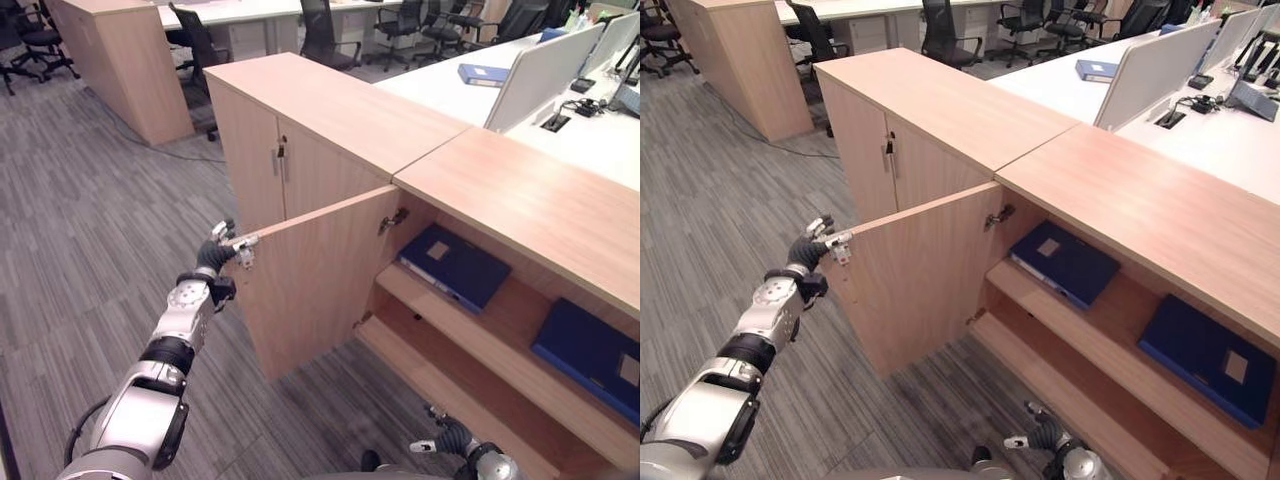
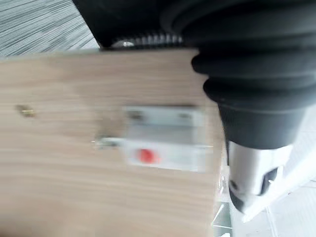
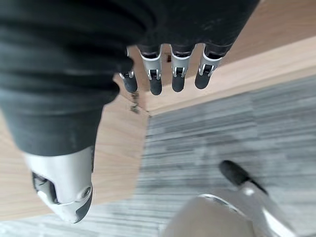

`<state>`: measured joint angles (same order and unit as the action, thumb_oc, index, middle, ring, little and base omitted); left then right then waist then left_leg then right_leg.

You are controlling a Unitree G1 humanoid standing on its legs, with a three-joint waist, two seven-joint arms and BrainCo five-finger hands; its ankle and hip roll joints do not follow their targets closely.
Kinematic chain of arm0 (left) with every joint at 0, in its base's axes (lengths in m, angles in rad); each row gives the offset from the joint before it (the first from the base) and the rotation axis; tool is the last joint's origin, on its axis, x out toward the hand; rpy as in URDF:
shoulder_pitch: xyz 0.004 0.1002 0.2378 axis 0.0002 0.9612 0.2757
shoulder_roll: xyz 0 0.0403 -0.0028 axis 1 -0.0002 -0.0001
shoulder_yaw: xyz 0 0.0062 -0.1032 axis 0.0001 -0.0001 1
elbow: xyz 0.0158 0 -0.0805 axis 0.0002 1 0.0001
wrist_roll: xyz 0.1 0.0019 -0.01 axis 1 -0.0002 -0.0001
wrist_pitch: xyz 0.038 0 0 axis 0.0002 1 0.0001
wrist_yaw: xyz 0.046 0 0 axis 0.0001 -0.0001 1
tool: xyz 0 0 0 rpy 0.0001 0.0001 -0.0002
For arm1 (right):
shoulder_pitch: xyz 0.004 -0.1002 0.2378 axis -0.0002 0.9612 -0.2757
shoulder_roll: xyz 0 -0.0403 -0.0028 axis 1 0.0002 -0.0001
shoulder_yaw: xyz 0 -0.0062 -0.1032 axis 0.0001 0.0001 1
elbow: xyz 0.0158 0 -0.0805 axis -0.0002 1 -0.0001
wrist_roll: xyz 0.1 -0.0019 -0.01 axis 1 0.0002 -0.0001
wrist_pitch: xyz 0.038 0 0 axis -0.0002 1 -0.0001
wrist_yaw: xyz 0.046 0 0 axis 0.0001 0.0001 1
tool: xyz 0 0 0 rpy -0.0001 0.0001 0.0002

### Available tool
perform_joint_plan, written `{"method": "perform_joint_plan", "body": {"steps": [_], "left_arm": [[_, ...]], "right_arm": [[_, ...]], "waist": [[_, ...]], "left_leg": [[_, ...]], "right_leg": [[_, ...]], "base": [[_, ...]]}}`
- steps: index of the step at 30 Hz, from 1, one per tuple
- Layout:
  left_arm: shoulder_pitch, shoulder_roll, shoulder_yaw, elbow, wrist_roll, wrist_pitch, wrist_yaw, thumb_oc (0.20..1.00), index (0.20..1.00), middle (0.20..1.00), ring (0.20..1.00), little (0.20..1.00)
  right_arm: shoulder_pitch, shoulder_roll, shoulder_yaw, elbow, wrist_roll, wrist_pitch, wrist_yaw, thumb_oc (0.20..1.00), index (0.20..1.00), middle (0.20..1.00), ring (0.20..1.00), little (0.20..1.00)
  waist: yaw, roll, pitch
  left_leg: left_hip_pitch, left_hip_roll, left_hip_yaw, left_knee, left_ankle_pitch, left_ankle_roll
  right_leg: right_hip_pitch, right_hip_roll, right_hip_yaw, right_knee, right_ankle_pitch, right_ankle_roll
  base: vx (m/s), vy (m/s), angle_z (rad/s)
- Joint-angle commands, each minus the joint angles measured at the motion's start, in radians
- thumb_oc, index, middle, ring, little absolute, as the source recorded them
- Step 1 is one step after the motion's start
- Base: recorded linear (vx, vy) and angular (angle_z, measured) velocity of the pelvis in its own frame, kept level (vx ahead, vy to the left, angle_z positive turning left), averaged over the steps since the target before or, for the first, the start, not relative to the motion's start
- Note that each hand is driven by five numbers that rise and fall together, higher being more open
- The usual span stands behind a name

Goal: Put the empty folder in the office cabinet

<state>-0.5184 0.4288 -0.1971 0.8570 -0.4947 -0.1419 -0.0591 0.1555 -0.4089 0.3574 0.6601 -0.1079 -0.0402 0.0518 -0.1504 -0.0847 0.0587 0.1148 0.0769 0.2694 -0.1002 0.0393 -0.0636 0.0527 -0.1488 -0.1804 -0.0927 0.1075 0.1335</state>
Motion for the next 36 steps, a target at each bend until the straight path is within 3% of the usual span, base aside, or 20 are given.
{"method": "perform_joint_plan", "body": {"steps": [1,6,11,19,26,27,28,30,32,34,36], "left_arm": [[-0.034,-0.066,-0.02,-0.001,0.01,-0.017,-0.024,1.0,1.0,1.0,1.0,1.0],[0.153,-0.092,-0.077,-0.206,0.041,-0.007,-0.07,1.0,1.0,1.0,1.0,1.0],[0.333,-0.056,-0.11,-0.432,0.019,0.019,-0.155,1.0,1.0,1.0,1.0,1.0],[0.396,-0.016,-0.175,-0.59,0.028,0.043,-0.23,1.0,1.0,1.0,1.0,1.0],[0.322,-0.103,-0.267,-0.596,0.035,0.036,-0.197,1.0,1.0,1.0,1.0,1.0],[0.305,-0.11,-0.286,-0.608,0.024,0.042,-0.189,1.0,1.0,1.0,1.0,1.0],[0.304,-0.111,-0.286,-0.608,0.024,0.042,-0.189,1.0,1.0,1.0,1.0,1.0],[0.312,-0.117,-0.304,-0.622,0.021,0.051,-0.189,1.0,1.0,1.0,1.0,1.0],[0.324,-0.125,-0.312,-0.629,0.018,0.055,-0.19,1.0,1.0,1.0,1.0,1.0],[0.342,-0.14,-0.307,-0.632,0.002,0.055,-0.191,1.0,1.0,1.0,1.0,1.0],[0.365,-0.147,-0.299,-0.639,-0.025,0.053,-0.187,1.0,1.0,1.0,1.0,1.0]], "right_arm": [[-0.047,0.011,0.019,-0.038,-0.033,-0.026,-0.013,1.0,1.0,1.0,1.0,1.0],[-0.048,0.019,-0.017,-0.024,-0.036,-0.018,-0.018,1.0,1.0,1.0,1.0,1.0],[-0.045,0.029,-0.053,-0.026,-0.041,-0.01,-0.018,1.0,1.0,1.0,1.0,1.0],[-0.033,0.044,-0.068,-0.022,-0.022,-0.007,-0.012,1.0,1.0,1.0,1.0,1.0],[-0.093,0.076,-0.095,0.047,0.03,0.013,-0.052,1.0,1.0,1.0,1.0,1.0],[-0.115,0.086,-0.099,0.069,0.04,0.018,-0.064,1.0,1.0,1.0,1.0,1.0],[-0.116,0.086,-0.1,0.07,0.04,0.018,-0.064,1.0,1.0,1.0,1.0,1.0],[-0.115,0.101,-0.101,0.108,0.05,0.018,-0.073,1.0,1.0,1.0,1.0,1.0],[-0.121,0.108,-0.103,0.13,0.057,0.021,-0.079,1.0,1.0,1.0,1.0,1.0],[-0.119,0.11,-0.113,0.156,0.078,0.023,-0.09,1.0,1.0,1.0,1.0,1.0],[-0.133,0.103,-0.12,0.187,0.094,0.024,-0.098,1.0,1.0,1.0,1.0,1.0]], "waist": [[0.008,-0.011,0.035],[0.046,0.001,0.037],[0.079,0.021,0.036],[0.083,0.04,0.029],[0.041,0.071,0.071],[0.056,0.097,0.087],[0.056,0.096,0.088],[0.059,0.1,0.078],[0.064,0.096,0.073],[0.057,0.097,0.065],[0.05,0.105,0.062]], "left_leg": [[0.066,0.028,-0.024,0.013,-0.122,-0.032],[0.057,0.024,-0.051,0.013,-0.117,-0.027],[0.049,0.014,-0.076,0.013,-0.113,-0.019],[0.046,-0.001,-0.085,0.014,-0.112,-0.01],[0.055,0.0,0.001,0.021,-0.114,0.008],[0.05,0.015,0.047,0.031,-0.114,0.015],[0.049,0.014,0.045,0.032,-0.115,0.015],[0.03,0.015,0.125,0.059,-0.117,0.023],[0.047,0.016,0.125,0.063,-0.134,0.015],[0.038,0.027,0.146,0.084,-0.131,0.008],[0.021,0.043,0.182,0.111,-0.108,-0.002]], "right_leg": [[-0.036,-0.07,-0.026,0.074,-0.015,0.103],[-0.02,-0.079,-0.054,0.076,-0.023,0.097],[-0.009,-0.091,-0.075,0.086,-0.028,0.093],[-0.007,-0.114,-0.094,0.111,-0.031,0.096],[-0.129,-0.156,-0.084,0.261,0.008,0.122],[-0.148,-0.21,-0.222,0.359,-0.008,0.114],[-0.15,-0.212,-0.222,0.364,-0.012,0.114],[-0.101,-0.249,-0.366,0.41,-0.057,0.087],[-0.086,-0.239,-0.345,0.388,-0.074,0.099],[-0.068,-0.201,-0.313,0.322,-0.105,0.089],[-0.066,-0.162,-0.286,0.241,-0.084,0.064]], "base": [[-0.01,0.014,0.1],[-0.02,0.024,0.18],[-0.02,0.037,0.14],[-0.03,0.028,0.09],[-0.1,0.006,-0.29],[-0.17,-0.007,-0.31],[-0.14,0.021,-0.65],[-0.05,-0.066,-1.21],[0.05,-0.118,-0.61],[-0.02,-0.183,-0.64],[-0.03,-0.204,-0.74]]}}
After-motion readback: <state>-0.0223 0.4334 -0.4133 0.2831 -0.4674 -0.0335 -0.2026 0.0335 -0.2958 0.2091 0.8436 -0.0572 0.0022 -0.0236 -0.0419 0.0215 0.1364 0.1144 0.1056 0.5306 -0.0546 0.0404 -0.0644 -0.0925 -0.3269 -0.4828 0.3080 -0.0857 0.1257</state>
